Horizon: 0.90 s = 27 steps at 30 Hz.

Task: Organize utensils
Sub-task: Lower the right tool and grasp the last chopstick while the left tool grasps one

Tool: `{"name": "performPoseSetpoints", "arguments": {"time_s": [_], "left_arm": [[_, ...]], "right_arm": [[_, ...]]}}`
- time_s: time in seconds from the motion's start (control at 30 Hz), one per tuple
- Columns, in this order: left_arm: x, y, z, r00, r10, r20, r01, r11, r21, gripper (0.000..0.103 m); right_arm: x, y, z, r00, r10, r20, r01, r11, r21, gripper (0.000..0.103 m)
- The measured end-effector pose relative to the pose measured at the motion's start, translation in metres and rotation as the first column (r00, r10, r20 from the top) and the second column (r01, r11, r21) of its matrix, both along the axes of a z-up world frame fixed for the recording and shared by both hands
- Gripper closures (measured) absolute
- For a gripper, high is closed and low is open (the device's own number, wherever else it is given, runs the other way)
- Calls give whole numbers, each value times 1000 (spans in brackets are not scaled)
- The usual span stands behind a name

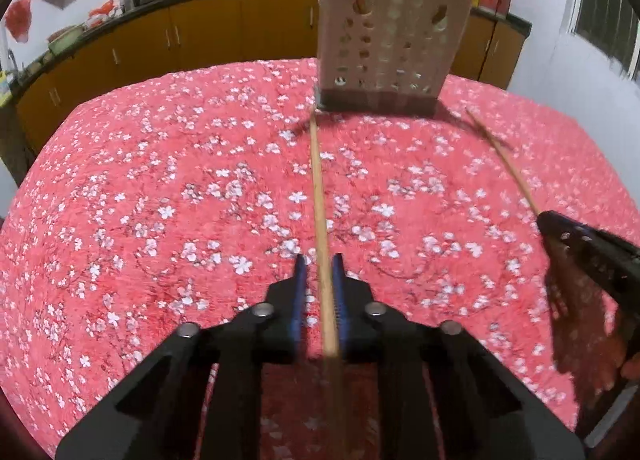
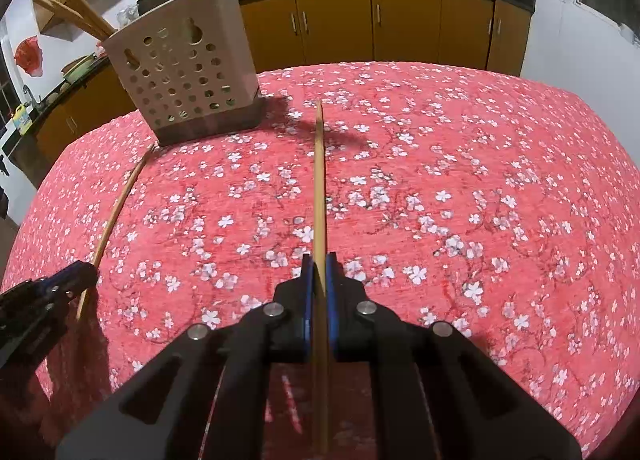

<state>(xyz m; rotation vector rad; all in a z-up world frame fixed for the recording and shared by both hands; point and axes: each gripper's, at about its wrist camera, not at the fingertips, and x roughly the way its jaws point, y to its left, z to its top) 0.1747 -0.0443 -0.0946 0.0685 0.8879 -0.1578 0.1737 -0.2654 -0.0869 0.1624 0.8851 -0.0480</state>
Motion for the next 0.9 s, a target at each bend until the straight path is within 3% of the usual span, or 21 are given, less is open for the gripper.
{"name": "performPoseSetpoints", "arguments": {"time_s": [0.27, 0.9], "left_arm": [[36, 35, -1, 993, 121, 7, -121, 993, 16, 95], [48, 59, 0, 990, 144, 4, -143, 987, -75, 94]], "right_arm": [[20, 6, -3, 999, 42, 3, -42, 999, -15, 95], [41, -5, -10, 999, 34, 24, -34, 999, 11, 95]]}}
